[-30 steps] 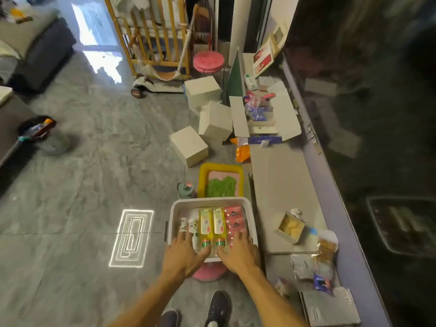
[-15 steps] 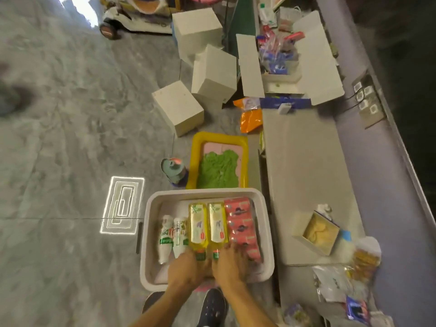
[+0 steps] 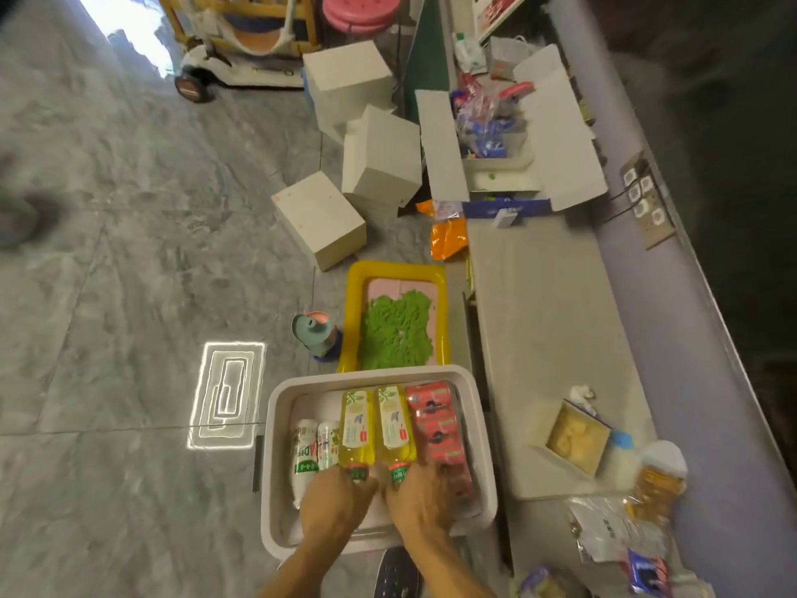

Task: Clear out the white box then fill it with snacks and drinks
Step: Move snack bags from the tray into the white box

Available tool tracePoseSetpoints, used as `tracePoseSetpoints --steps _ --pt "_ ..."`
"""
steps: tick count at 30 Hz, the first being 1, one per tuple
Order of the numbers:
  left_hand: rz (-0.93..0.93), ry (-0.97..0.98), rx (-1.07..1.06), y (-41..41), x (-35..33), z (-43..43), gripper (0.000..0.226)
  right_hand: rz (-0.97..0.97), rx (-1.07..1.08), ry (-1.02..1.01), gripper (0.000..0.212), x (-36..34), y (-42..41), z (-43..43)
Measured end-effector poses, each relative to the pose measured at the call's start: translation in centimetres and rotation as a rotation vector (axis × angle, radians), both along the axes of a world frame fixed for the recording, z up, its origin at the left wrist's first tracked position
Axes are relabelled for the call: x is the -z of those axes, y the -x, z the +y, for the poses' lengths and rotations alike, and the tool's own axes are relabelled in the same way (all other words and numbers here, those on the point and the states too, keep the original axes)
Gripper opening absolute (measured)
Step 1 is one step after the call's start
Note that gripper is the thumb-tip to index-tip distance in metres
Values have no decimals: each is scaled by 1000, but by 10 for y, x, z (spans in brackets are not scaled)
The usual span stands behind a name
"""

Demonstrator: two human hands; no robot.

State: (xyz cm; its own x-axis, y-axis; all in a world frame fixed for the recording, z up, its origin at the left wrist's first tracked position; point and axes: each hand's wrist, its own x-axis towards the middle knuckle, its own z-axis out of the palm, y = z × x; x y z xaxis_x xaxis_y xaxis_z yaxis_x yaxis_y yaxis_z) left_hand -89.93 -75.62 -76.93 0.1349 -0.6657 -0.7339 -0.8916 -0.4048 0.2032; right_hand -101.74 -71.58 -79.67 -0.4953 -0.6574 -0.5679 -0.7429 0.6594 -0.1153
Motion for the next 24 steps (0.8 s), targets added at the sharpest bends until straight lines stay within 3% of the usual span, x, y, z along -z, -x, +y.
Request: tracePoseSetpoints --steps 4,10,15,18,24 --pt "29 70 -40 -4 -43 -33 31 -94 91 71 44 -38 7 -24" --pt "42 230 137 -28 -113 -62 67 -160 85 176 27 -135 25 -38" --pt "65 344 359 -29 -203 -64 41 -121 144 276 42 -193 31 -8" --pt "97 356 494 -17 -263 -58 37 -121 218 363 60 -247 34 8" --pt "302 556 850 -22 -334 -45 42 -18 244 497 29 -362 26 57"
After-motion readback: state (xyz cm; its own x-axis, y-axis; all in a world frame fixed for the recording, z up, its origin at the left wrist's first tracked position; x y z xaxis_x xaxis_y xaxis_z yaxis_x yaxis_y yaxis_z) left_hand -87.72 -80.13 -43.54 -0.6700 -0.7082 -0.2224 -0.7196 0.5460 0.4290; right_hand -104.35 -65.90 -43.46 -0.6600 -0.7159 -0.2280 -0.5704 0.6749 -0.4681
